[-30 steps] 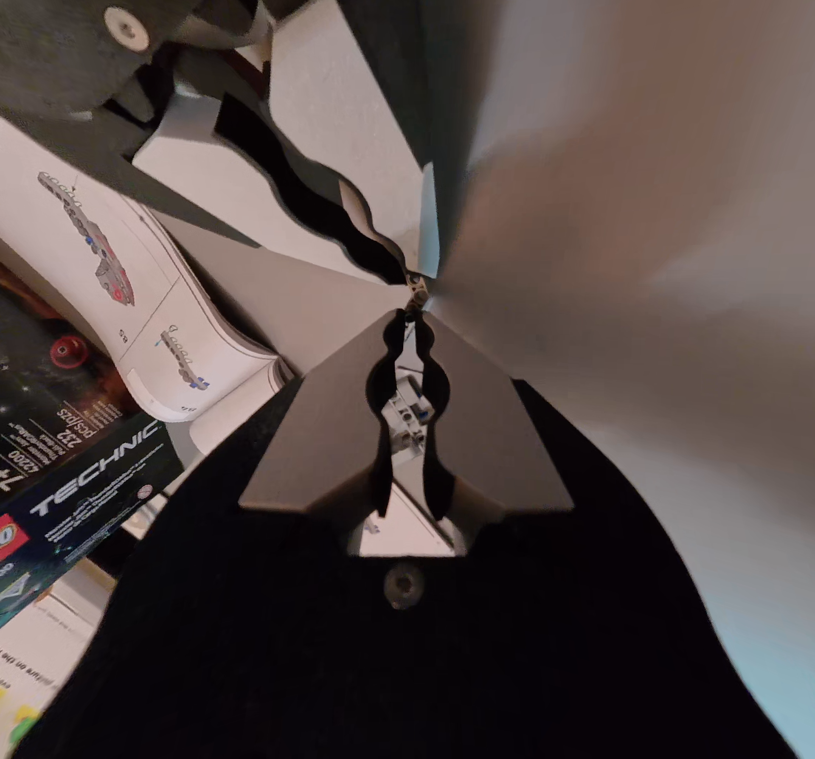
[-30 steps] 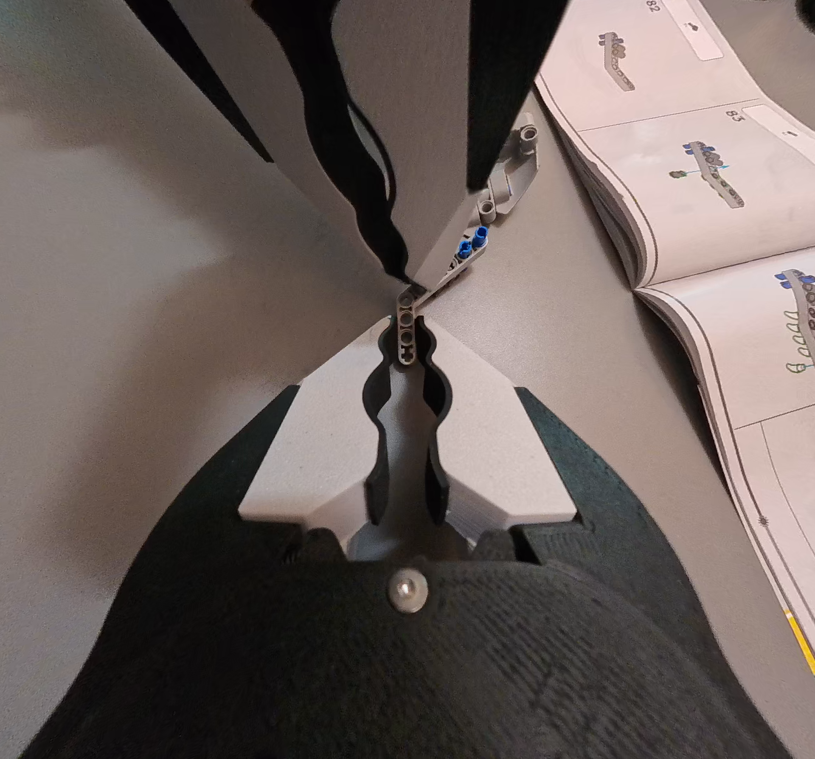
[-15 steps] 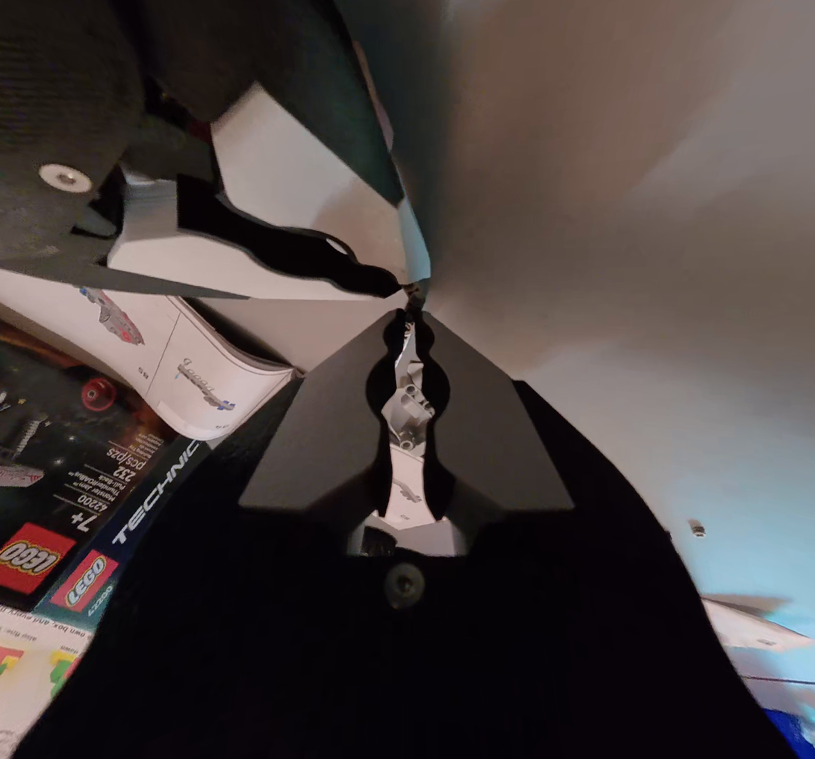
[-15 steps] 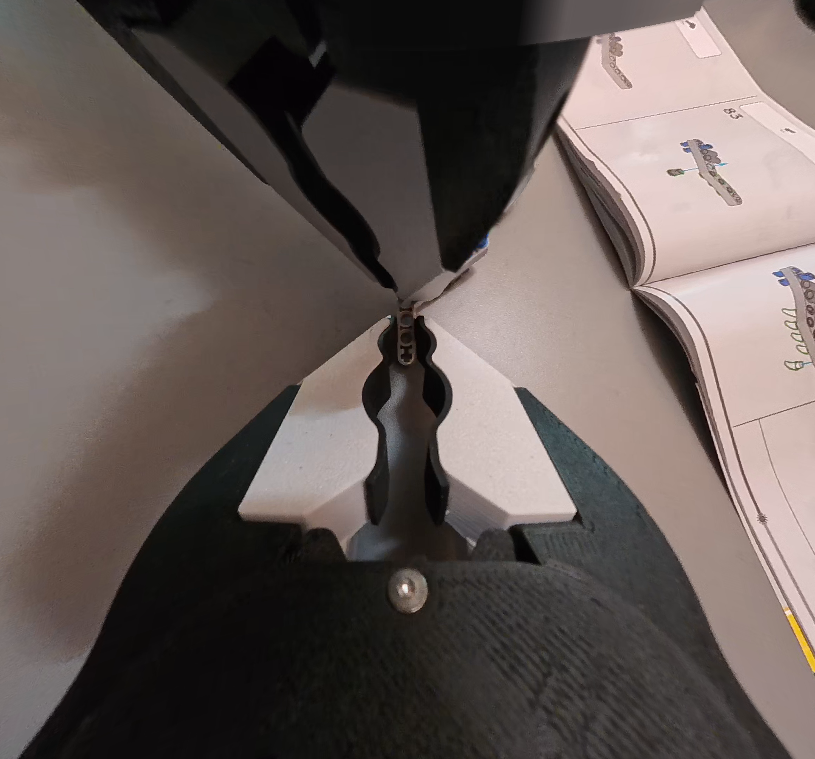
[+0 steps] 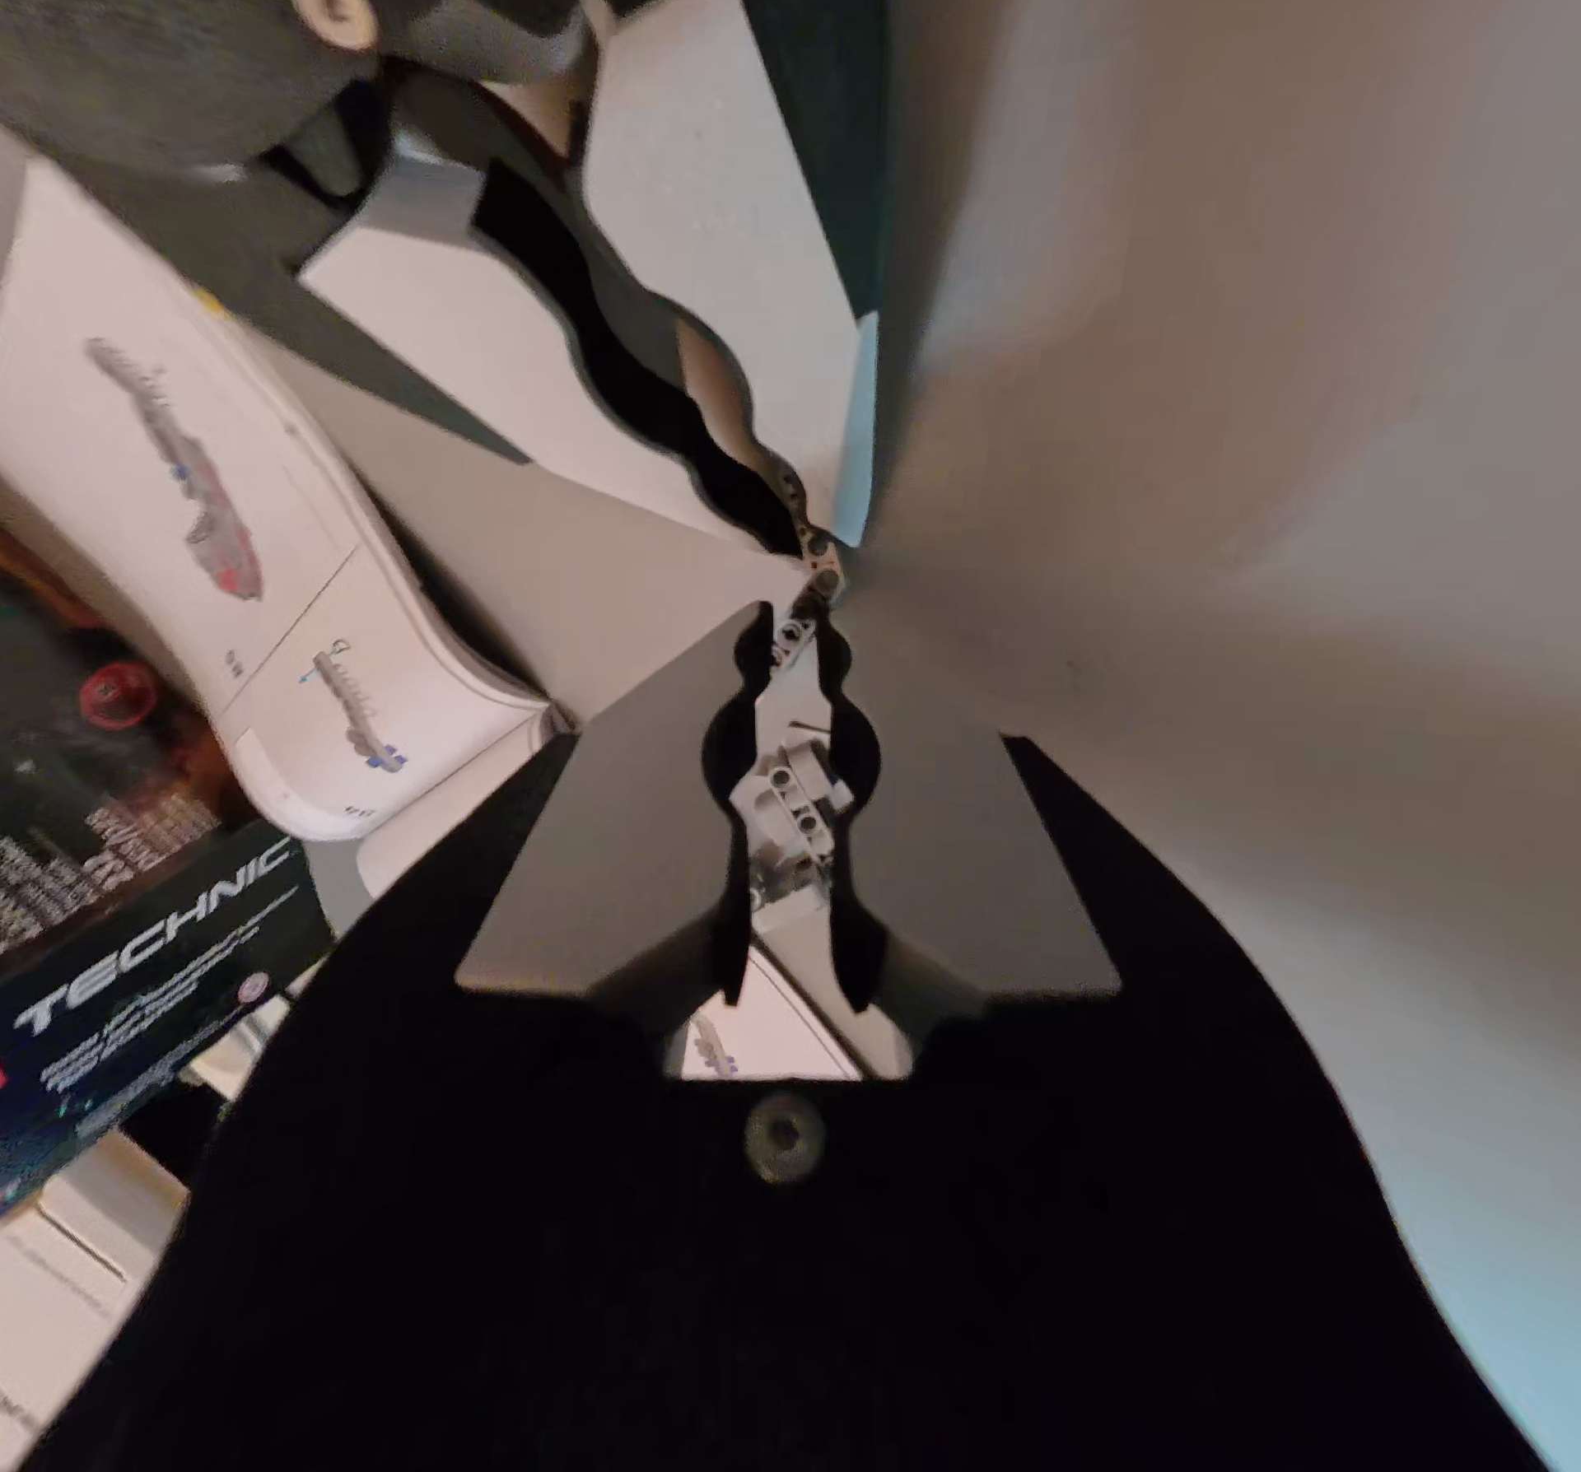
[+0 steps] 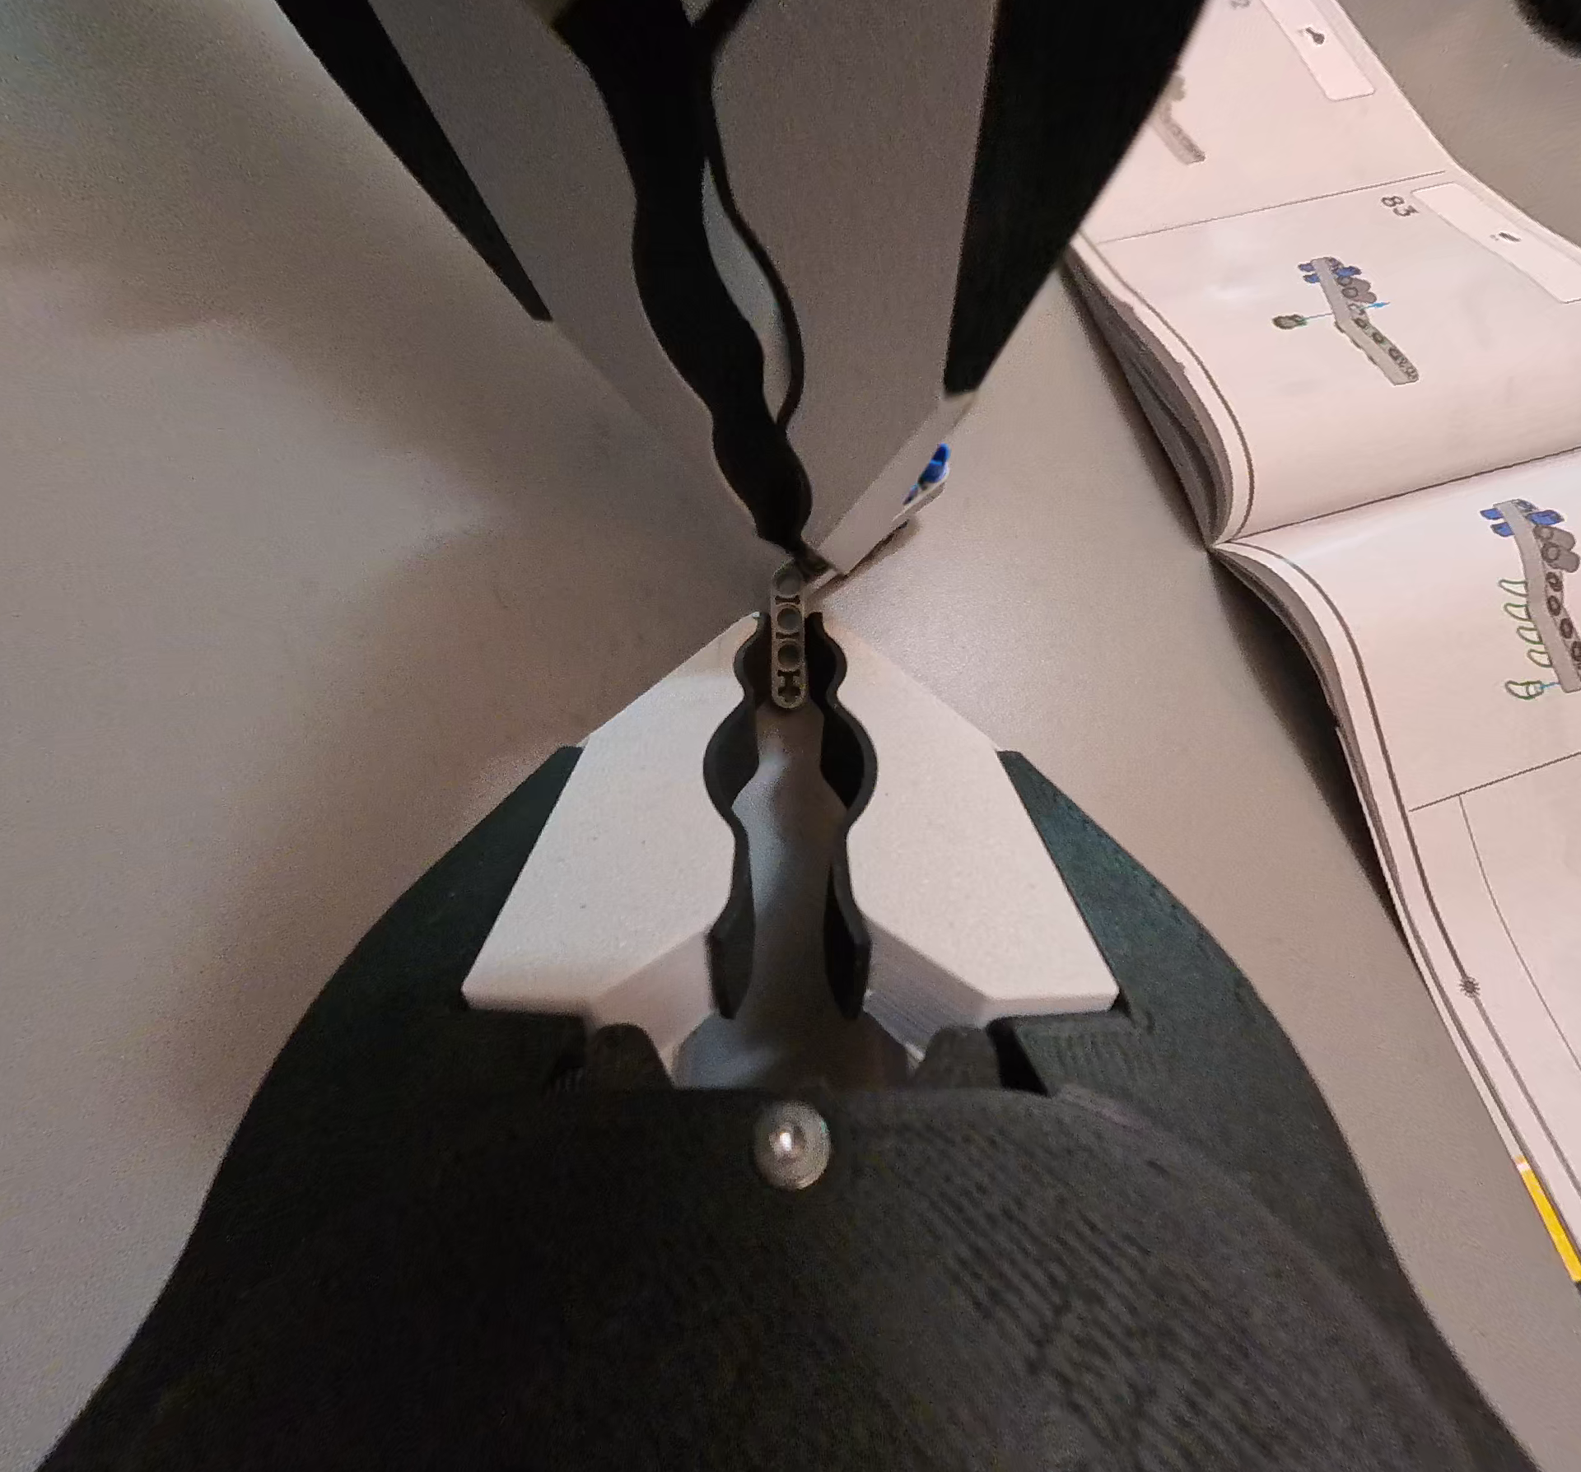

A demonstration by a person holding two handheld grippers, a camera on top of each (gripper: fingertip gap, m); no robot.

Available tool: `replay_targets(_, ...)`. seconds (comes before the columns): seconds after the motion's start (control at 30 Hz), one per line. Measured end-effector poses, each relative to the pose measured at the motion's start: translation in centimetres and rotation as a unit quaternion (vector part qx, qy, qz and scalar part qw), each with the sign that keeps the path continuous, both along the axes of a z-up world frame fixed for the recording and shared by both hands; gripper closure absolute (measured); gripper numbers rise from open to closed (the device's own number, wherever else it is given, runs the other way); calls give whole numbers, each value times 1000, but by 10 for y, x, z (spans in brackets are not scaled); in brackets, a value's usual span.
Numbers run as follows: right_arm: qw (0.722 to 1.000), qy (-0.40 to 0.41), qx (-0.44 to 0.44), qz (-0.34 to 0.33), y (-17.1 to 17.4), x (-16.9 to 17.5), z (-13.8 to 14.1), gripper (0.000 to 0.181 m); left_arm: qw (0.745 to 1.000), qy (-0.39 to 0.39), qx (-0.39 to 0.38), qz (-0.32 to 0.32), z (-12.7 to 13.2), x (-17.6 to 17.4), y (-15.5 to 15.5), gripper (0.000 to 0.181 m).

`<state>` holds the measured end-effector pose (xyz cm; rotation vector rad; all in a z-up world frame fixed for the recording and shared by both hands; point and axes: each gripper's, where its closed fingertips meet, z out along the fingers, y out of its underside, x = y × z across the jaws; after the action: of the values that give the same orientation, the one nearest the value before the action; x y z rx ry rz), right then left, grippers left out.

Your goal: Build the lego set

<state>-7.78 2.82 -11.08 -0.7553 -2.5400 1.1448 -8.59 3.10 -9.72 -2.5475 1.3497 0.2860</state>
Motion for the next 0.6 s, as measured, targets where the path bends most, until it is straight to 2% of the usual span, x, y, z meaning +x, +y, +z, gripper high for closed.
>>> replay_targets(0.17, 1000, -2, -1, 1, 0, 0, 0, 175, 989, -75, 108, 66, 31, 6, -2, 180)
replay_targets(0.3, 1000, -6, -4, 2, 0, 1, 0, 175, 968, -119, 182, 122, 41, 5, -2, 180)
replay_targets(0.6, 1000, -7, -5, 2, 0, 1, 0, 175, 959, -122, 205, 154, 9, 4, 1, 181)
